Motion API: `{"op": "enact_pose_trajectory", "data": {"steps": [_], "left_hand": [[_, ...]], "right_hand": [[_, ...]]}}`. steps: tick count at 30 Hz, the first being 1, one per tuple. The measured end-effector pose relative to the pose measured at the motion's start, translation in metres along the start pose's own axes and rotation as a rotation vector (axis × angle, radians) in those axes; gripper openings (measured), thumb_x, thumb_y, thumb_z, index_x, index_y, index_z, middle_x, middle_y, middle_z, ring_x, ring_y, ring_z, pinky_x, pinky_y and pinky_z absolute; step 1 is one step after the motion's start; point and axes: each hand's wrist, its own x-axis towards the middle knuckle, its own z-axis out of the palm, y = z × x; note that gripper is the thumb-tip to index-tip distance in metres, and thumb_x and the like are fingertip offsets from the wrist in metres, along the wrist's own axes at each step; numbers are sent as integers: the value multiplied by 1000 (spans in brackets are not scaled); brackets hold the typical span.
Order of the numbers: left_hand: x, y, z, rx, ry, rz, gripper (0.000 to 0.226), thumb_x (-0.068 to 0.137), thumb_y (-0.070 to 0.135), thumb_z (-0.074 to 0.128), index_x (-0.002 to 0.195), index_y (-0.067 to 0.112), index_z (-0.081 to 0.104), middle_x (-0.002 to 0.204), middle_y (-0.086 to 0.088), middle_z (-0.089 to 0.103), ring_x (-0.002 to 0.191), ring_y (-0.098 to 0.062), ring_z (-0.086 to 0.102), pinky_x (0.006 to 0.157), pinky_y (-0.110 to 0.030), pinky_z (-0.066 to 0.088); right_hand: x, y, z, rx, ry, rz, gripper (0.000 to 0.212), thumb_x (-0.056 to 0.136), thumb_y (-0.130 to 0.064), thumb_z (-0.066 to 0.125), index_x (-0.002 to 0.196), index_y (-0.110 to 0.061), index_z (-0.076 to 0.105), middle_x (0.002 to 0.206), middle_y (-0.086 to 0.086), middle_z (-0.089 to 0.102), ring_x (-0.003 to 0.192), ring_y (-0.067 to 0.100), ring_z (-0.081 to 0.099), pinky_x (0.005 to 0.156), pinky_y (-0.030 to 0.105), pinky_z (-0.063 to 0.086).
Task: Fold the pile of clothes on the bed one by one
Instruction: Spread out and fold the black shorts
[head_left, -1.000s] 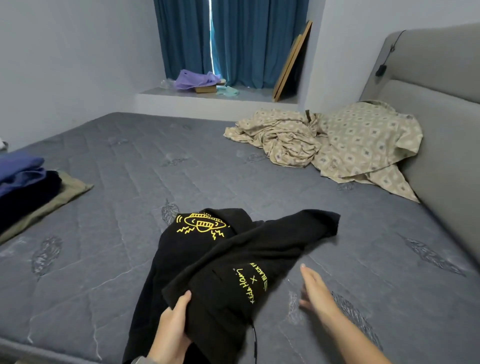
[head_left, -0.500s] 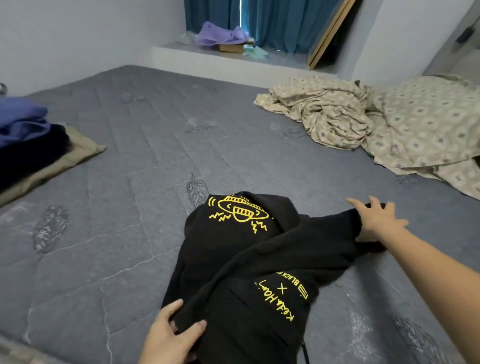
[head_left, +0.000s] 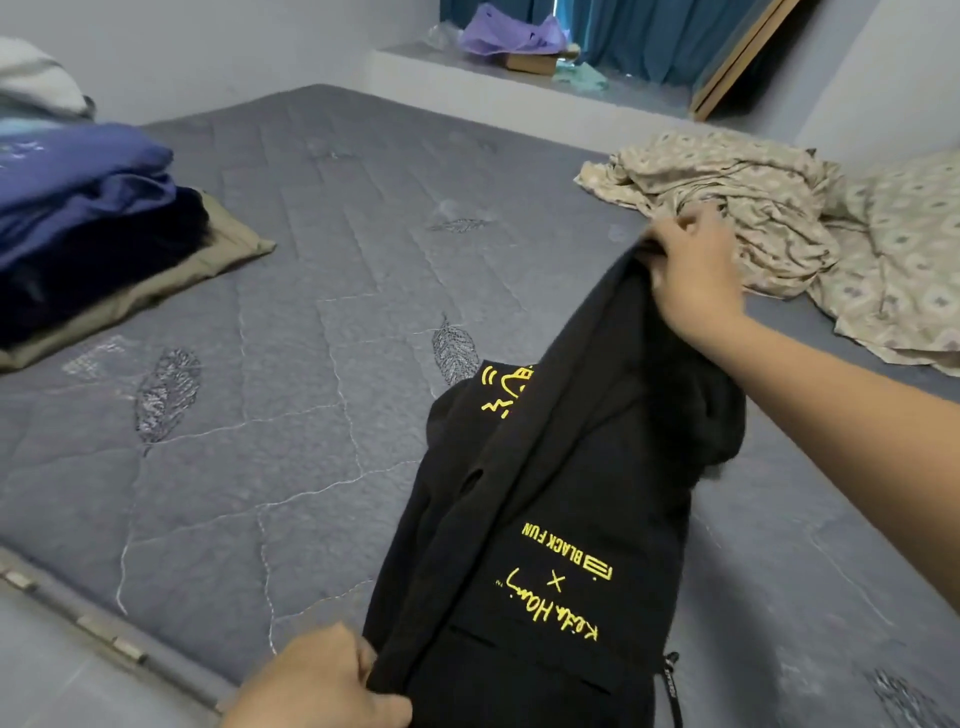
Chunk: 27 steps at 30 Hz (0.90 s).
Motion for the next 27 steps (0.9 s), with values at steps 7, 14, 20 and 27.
{"op": "enact_pose_trajectory", "data": {"steps": [7, 14, 20, 27], "left_hand": [[9, 0, 6, -115, 126, 48, 55, 69, 64, 67, 97, 23, 45, 97, 11, 57, 93, -7, 57, 77, -22, 44], [27, 7, 21, -132, 89, 139, 27, 88, 48, 56, 81, 23, 52, 95, 4, 60, 101, -17, 60, 76, -25, 42], [8, 18, 36, -609, 81, 162, 30, 83, 36, 67, 107, 25, 54, 115, 1, 64, 108, -20, 59, 94, -33, 47], [-55, 14, 57, -692, 194, 383, 65, 78, 0, 56, 110, 55, 48, 110, 21, 60, 100, -10, 60, 86, -27, 47]], "right_hand": [[-77, -91, 86, 22, -571, -84, 58, 91, -27, 58, 142, -38, 33, 152, 3, 24, 142, 27, 23, 110, 61, 25], [-273, -72, 14, 446, -462, 90, 41, 79, -61, 58, 115, -44, 50, 130, -20, 45, 130, 7, 37, 110, 28, 30], [-331, -71, -55, 89, -1201, -3, 87, 78, -56, 69, 119, -70, -7, 157, -20, -12, 146, 12, -14, 117, 45, -6], [-349, -77, -79, 24, -964, 2, 102, 70, -22, 72, 140, -53, 6, 151, -2, 9, 142, 24, 13, 102, 41, 40]]}}
